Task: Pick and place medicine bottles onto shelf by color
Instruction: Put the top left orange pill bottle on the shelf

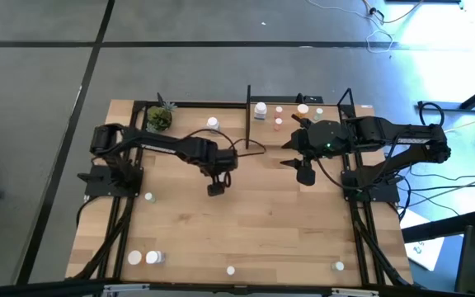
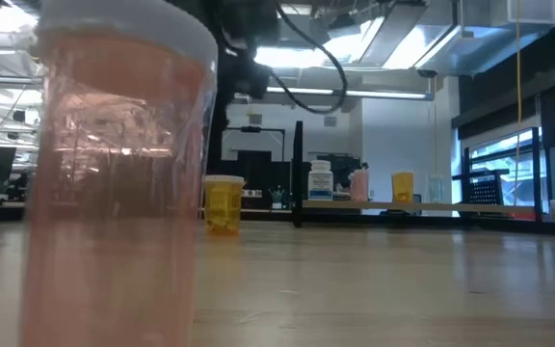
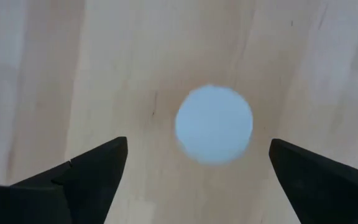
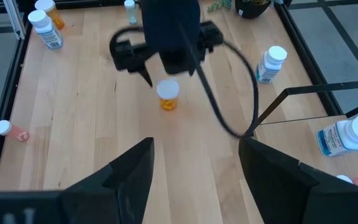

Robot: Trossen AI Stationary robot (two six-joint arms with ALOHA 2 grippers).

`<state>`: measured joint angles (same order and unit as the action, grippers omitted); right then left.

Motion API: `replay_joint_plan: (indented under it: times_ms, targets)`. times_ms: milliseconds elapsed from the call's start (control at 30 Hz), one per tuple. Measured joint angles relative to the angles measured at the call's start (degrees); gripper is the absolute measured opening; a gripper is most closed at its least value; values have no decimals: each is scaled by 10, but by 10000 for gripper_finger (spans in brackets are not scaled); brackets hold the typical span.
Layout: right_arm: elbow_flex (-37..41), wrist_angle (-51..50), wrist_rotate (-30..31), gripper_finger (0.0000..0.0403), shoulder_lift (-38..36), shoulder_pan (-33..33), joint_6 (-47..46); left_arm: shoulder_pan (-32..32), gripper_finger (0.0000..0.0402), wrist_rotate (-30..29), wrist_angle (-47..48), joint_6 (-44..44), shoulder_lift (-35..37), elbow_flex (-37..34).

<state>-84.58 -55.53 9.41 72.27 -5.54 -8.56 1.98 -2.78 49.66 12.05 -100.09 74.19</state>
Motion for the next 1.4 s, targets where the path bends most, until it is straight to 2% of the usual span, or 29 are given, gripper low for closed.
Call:
replay_joint_plan:
  times_ms: [333, 800, 900, 1267, 1400]
  targets:
    - [0, 5, 0, 236, 0, 0, 0, -3, 386, -95, 69, 85, 108, 0]
    - [0, 23, 0, 236, 0, 0, 7, -21, 385, -113, 99, 147, 248, -1]
    - [0, 37, 0, 236, 0, 0, 30, -31, 382, -138, 109, 179, 269, 0]
    - [0, 124, -2, 236, 1, 0, 14, -66, 382, -204, 145, 252, 304, 0]
    - [0, 144, -20, 236, 16, 6, 68, -74, 384, -207, 147, 254, 311, 0]
